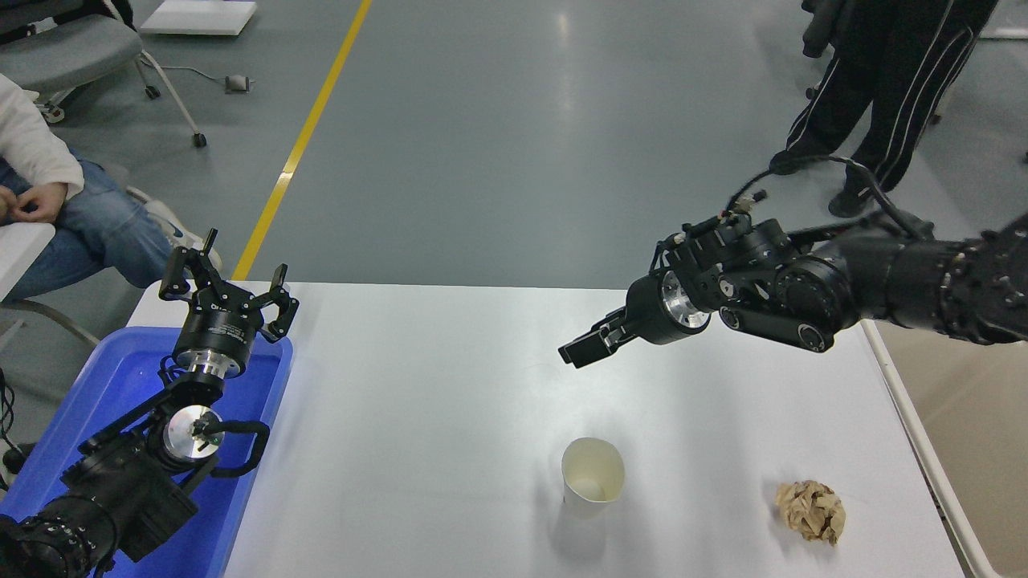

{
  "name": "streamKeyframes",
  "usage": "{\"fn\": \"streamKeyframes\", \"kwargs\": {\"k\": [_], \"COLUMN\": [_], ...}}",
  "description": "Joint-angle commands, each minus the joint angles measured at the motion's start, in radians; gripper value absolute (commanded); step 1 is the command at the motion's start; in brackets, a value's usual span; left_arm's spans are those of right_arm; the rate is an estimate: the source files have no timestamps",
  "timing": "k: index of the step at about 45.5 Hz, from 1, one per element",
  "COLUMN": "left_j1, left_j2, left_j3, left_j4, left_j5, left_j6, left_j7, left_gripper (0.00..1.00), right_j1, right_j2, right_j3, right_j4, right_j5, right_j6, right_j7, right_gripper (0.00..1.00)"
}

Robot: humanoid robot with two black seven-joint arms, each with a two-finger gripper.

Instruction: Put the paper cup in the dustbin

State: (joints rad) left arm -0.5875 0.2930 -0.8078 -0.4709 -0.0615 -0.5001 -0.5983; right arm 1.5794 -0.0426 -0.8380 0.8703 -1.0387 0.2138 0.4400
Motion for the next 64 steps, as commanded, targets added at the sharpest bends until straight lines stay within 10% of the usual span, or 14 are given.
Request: {"fn": "streamKeyframes", "kwargs": {"k": [1, 54, 64], "left_j1": [0.000, 0.000, 0.000], "left_j2": [0.000, 0.000, 0.000], "left_j3": [-0.001, -0.001, -0.001], "left_j4": [0.000, 0.000, 0.000], "left_j5": [0.000, 0.000, 0.000], "left_j6": [0.000, 0.000, 0.000], "left_j7": [0.000, 0.000, 0.000], "left_gripper": [1.00, 1.00, 1.00], "right_j1": [0.054, -0.187, -0.171], "right_j2": [0.043, -0.002, -0.007], "right_j3": [-0.035, -0.026, -0.036], "right_j4": [0.097, -0.034, -0.033], "right_j5": [-0.032, -0.017, -0.029], "right_j6": [0.042, 0.042, 0.047], "right_j7": [0.002, 0.000, 0.017], "right_gripper": [0.99, 0.97, 0.48]}}
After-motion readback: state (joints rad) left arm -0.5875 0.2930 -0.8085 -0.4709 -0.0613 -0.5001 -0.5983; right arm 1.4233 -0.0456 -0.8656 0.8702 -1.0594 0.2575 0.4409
